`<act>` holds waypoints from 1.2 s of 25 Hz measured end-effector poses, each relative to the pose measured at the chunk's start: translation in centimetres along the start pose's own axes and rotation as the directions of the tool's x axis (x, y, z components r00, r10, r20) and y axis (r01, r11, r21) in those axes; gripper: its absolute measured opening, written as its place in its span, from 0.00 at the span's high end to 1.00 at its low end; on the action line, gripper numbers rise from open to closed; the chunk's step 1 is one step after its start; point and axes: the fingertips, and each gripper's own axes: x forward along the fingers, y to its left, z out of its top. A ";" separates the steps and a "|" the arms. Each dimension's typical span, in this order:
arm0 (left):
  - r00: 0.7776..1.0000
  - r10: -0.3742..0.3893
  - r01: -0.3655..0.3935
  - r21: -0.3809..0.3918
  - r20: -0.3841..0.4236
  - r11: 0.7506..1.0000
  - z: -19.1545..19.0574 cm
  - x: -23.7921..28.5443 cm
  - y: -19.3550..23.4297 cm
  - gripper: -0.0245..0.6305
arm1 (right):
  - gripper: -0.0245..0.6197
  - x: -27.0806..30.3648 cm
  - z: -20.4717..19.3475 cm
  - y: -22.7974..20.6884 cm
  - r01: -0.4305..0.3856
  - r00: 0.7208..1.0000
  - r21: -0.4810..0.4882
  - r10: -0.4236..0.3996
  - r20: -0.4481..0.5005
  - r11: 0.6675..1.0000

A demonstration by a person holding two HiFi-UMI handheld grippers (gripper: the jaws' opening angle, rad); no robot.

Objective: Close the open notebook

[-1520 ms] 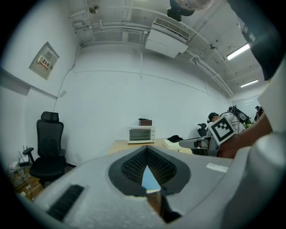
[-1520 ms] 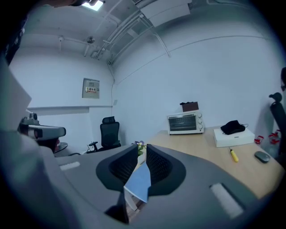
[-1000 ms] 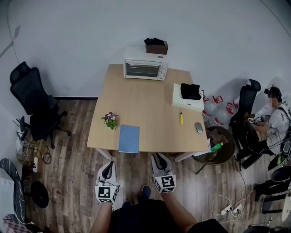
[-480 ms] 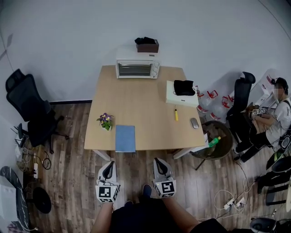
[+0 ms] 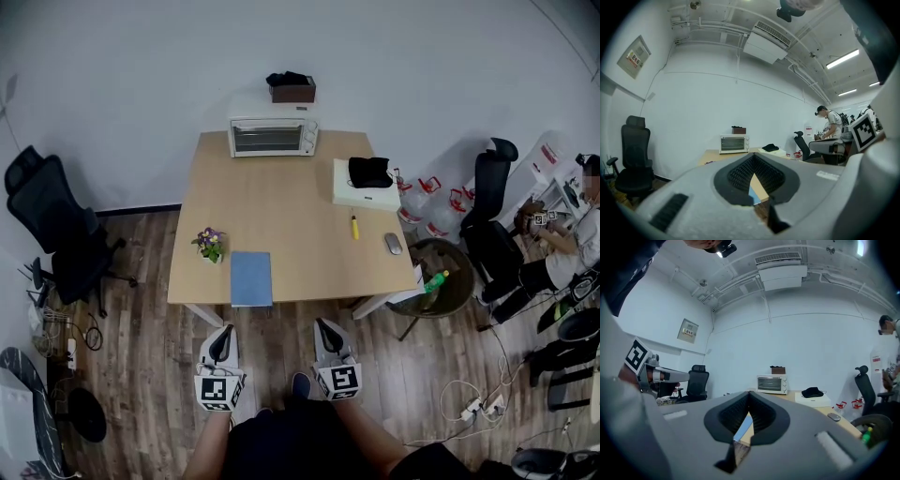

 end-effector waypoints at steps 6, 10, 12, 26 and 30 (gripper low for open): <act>1.000 -0.008 0.008 -0.007 -0.006 1.000 -0.3 -0.1 -0.6 0.97 | 0.95 -0.8 -1.0 -0.4 0.007 1.000 0.018 -0.007 -0.016 1.000; 1.000 -0.021 0.021 -0.002 -0.005 1.000 -0.4 -0.2 -1.0 0.97 | 0.95 -1.2 -1.3 -0.8 0.026 0.999 0.021 -0.025 -0.032 0.999; 1.000 -0.022 0.022 -0.001 -0.004 1.000 -0.3 -0.2 -1.0 0.97 | 0.95 -1.2 -1.4 -0.8 0.029 0.999 0.023 -0.028 -0.035 0.999; 1.000 0.001 -0.001 -0.011 -0.010 1.000 -0.6 -0.9 -0.6 0.97 | 0.95 -1.5 -1.5 -2.0 0.051 0.998 0.027 -0.049 -0.045 0.998; 1.000 0.003 -0.003 -0.018 -0.010 1.000 -0.9 -1.1 -0.7 0.97 | 0.95 -1.5 -1.6 -1.7 0.043 0.998 0.025 -0.042 -0.051 0.999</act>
